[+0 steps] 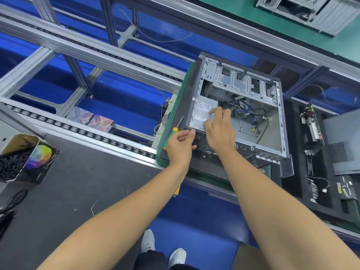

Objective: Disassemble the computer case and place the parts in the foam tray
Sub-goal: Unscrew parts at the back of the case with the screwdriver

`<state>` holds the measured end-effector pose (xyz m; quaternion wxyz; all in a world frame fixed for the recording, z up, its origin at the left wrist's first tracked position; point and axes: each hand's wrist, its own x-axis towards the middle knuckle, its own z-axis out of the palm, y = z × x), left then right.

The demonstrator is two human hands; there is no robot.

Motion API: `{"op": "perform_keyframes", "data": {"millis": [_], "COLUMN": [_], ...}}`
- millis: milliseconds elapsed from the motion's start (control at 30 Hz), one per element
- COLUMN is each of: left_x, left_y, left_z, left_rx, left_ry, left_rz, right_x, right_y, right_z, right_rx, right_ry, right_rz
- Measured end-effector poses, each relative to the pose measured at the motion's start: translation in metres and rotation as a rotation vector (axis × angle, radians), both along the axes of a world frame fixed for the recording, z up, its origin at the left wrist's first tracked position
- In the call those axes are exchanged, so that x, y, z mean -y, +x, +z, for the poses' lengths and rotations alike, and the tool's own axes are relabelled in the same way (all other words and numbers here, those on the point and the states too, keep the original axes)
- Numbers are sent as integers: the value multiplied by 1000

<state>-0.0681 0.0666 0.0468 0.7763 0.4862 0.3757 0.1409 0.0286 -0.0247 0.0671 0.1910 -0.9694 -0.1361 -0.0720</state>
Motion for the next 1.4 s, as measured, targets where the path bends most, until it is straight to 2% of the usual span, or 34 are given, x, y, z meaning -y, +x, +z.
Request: {"op": "perform_keyframes", "data": {"millis": [267, 500, 567, 667, 733, 833, 967, 1300, 1400], "left_x": [13, 15, 8, -4, -9, -11, -7, 2, -1], "left_y": [10, 23, 18, -4, -19, -28, -24, -8, -6], "left_z": [-4, -4, -13, -42, -63, -83, -93, -105, -111], "left_rx": [-27, -14, -37, -62, -106, -194, -195, -199, -176], "left_ry": [27, -220, -61, 496, 797, 1063, 1076, 1245, 1224], "left_rz": [-65, -108, -179, -332, -382, -444, -471, -562, -615], "right_x": [0, 0, 0, 0, 0, 2, 2, 4, 3], "right_y": [1, 2, 3, 4, 4, 5, 7, 10, 13], "right_z": [-3, -2, -2, -3, -4, -6, -7, -12, -11], "right_rx": [-1, -23, -34, -29, -26, -26, -18, 39, 46], "right_ry": [0, -4, -12, -20, -19, -25, -18, -45, -66], "right_rz": [-6, -19, -13, -10, -7, 11, 13, 42, 45]}}
